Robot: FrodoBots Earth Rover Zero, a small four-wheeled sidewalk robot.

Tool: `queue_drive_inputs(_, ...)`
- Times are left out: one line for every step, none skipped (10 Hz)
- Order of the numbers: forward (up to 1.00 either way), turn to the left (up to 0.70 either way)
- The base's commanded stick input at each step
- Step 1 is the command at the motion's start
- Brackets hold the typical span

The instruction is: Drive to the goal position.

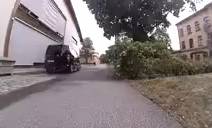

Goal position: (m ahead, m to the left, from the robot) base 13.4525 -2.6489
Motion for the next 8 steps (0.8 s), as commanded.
queue_drive_inputs(0.00, 0.00)
queue_drive_inputs(0.00, 0.00)
queue_drive_inputs(0.00, 0.00)
queue_drive_inputs(0.00, 0.00)
queue_drive_inputs(0.17, 0.00)
queue_drive_inputs(0.70, 0.00)
queue_drive_inputs(0.70, 0.00)
queue_drive_inputs(0.70, 0.00)
